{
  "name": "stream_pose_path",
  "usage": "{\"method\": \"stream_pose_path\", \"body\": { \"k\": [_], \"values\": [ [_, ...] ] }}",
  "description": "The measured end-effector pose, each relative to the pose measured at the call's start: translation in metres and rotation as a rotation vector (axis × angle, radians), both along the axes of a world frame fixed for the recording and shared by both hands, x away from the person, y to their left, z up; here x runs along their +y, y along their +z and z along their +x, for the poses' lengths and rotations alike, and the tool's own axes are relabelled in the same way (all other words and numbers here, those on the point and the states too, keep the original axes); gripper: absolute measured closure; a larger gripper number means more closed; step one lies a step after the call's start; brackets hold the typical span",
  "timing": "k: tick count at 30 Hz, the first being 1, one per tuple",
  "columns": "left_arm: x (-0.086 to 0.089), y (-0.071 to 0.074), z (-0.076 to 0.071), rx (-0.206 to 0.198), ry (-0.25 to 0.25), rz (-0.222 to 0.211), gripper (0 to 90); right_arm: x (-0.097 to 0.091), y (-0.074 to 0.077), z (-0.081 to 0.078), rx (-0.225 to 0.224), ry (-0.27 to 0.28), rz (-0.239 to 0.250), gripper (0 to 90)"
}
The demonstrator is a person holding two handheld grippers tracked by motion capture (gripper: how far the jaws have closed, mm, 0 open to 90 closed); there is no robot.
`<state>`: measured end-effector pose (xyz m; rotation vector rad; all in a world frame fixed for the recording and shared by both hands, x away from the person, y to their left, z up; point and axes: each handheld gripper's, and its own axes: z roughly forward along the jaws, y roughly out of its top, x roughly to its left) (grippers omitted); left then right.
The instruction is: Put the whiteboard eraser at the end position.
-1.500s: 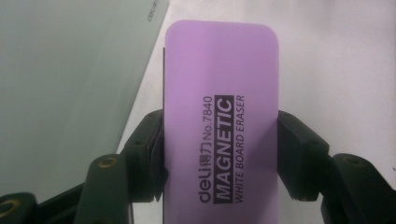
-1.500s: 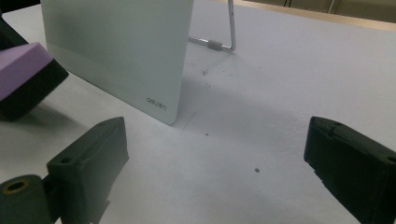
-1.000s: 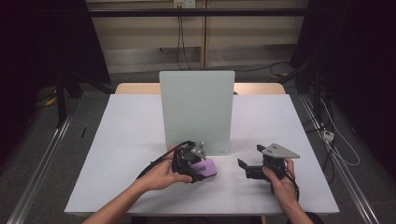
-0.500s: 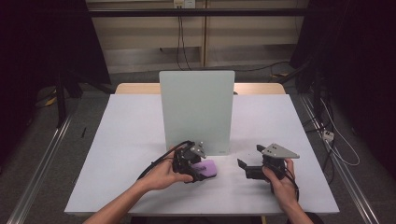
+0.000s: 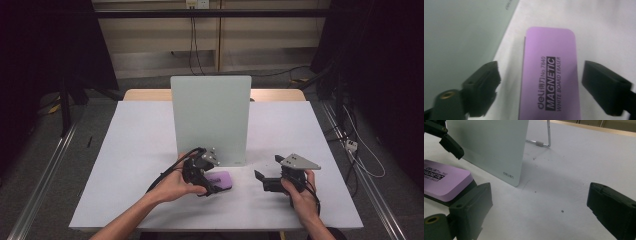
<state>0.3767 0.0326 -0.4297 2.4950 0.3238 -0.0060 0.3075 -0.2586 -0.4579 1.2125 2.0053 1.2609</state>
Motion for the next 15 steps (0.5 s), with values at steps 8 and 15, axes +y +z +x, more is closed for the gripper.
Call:
{"method": "stream_pose_path", "body": {
  "k": [8, 15],
  "values": [
    [0.013, 0.014, 0.004, 0.001, 0.069, -0.108, 6.8, 0.001, 0.000, 0.000, 0.001, -0.001, 0.001, 6.3],
    [0.026, 0.022, 0.002, -0.050, 0.115, -0.148, 7.1, 0.001, 0.000, -0.001, 0.001, -0.003, -0.002, 6.3]
  ]
}}
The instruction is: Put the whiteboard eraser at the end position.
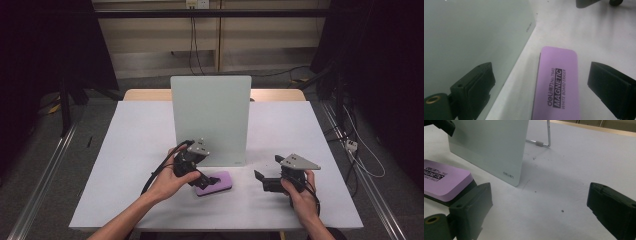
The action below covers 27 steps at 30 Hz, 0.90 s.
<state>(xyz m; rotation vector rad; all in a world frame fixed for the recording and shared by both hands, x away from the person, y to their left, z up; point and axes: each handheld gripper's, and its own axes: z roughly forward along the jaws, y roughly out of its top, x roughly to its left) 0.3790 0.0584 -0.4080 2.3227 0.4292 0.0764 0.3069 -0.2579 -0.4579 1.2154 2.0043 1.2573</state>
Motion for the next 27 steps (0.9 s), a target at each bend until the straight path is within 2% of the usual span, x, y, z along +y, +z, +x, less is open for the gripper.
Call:
{"method": "stream_pose_path", "body": {
  "k": [2, 4, 5, 6, 8, 9, 15, 20, 22, 23, 27],
  "values": [
    [0.006, 0.001, -0.001, -0.028, 0.051, -0.047, 7.0, 0.000, 0.000, 0.000, 0.001, -0.001, 0.001, 6.3],
    [0.011, 0.003, 0.001, -0.006, 0.059, -0.065, 6.7, 0.000, 0.000, 0.000, 0.002, -0.001, -0.001, 6.3],
    [0.014, 0.003, 0.001, -0.009, 0.060, -0.068, 7.2, 0.001, 0.000, 0.000, 0.001, 0.001, 0.000, 6.3],
    [0.016, 0.005, 0.000, -0.040, 0.091, -0.051, 7.2, 0.001, 0.000, 0.000, 0.001, 0.001, 0.000, 6.3],
    [0.021, 0.005, 0.000, -0.053, 0.106, -0.075, 7.1, 0.001, 0.000, 0.000, -0.001, 0.000, 0.001, 6.3],
    [0.025, 0.006, 0.000, -0.056, 0.114, -0.071, 7.1, 0.001, 0.000, 0.000, -0.001, 0.000, 0.002, 6.3],
    [0.046, 0.005, -0.002, -0.030, 0.177, -0.107, 7.4, 0.001, 0.000, 0.000, 0.000, 0.000, -0.002, 6.3],
    [0.064, 0.007, -0.009, -0.062, 0.209, -0.140, 7.4, 0.000, 0.000, -0.001, -0.001, -0.003, -0.005, 6.3],
    [0.071, 0.007, -0.009, -0.065, 0.220, -0.140, 7.3, 0.001, 0.000, -0.002, 0.004, -0.006, -0.004, 6.3],
    [0.075, 0.007, -0.010, -0.087, 0.249, -0.124, 7.4, 0.002, -0.001, -0.002, 0.003, -0.003, -0.006, 6.3],
    [0.090, 0.003, -0.010, -0.076, 0.274, -0.149, 7.3, 0.001, -0.001, -0.003, 0.004, -0.006, -0.008, 6.3]
  ]
}}
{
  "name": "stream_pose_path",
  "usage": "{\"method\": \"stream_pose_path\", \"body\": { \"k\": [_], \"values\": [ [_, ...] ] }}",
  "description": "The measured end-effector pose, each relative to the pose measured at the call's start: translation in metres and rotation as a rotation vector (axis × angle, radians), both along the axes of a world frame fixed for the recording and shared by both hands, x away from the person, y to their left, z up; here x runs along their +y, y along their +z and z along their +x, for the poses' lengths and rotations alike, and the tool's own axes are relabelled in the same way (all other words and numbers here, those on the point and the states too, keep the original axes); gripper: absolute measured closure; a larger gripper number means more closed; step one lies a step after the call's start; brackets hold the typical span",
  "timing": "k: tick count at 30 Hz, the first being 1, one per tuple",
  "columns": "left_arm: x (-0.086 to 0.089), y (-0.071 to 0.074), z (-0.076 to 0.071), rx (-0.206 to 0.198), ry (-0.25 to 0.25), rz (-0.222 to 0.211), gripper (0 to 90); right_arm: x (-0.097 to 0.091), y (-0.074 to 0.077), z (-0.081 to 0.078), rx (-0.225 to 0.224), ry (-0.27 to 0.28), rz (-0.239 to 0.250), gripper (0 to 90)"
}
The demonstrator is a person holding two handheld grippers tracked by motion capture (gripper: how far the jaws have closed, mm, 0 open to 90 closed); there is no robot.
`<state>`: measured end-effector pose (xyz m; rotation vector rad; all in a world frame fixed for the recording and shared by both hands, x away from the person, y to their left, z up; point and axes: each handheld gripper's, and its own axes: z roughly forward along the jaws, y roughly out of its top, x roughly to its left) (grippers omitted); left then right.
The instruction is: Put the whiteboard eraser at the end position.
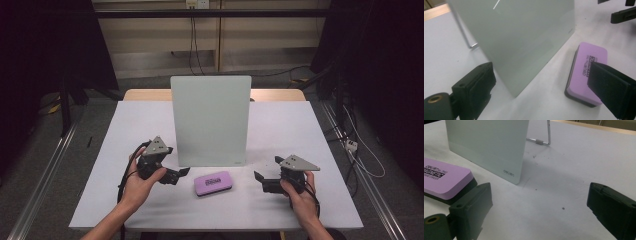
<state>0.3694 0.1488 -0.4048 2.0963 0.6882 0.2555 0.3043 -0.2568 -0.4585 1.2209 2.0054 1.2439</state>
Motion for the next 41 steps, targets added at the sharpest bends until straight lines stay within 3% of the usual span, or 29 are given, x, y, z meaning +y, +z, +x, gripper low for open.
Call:
{"method": "stream_pose_path", "body": {
  "k": [8, 12, 17, 28, 35, 41],
  "values": [
    [0.020, -0.002, -0.003, -0.014, 0.055, -0.005, 6.9, -0.002, 0.000, -0.002, 0.004, -0.014, 0.003, 6.3],
    [0.029, -0.003, -0.006, 0.003, 0.066, -0.021, 7.0, -0.003, 0.000, -0.003, 0.002, -0.017, 0.001, 6.3],
    [0.043, -0.004, -0.010, -0.002, 0.105, -0.020, 6.8, -0.003, 0.000, -0.003, 0.004, -0.020, 0.001, 6.3],
    [0.061, -0.020, -0.020, 0.012, 0.151, 0.009, 6.8, -0.004, -0.001, -0.003, 0.009, -0.022, 0.000, 6.3],
    [0.070, -0.034, -0.029, 0.006, 0.207, -0.048, 6.7, -0.003, -0.001, -0.004, 0.010, -0.020, -0.003, 6.3],
    [0.073, -0.036, -0.029, 0.007, 0.229, -0.054, 6.5, -0.006, -0.002, -0.004, 0.017, -0.031, 0.002, 6.3]
  ]
}}
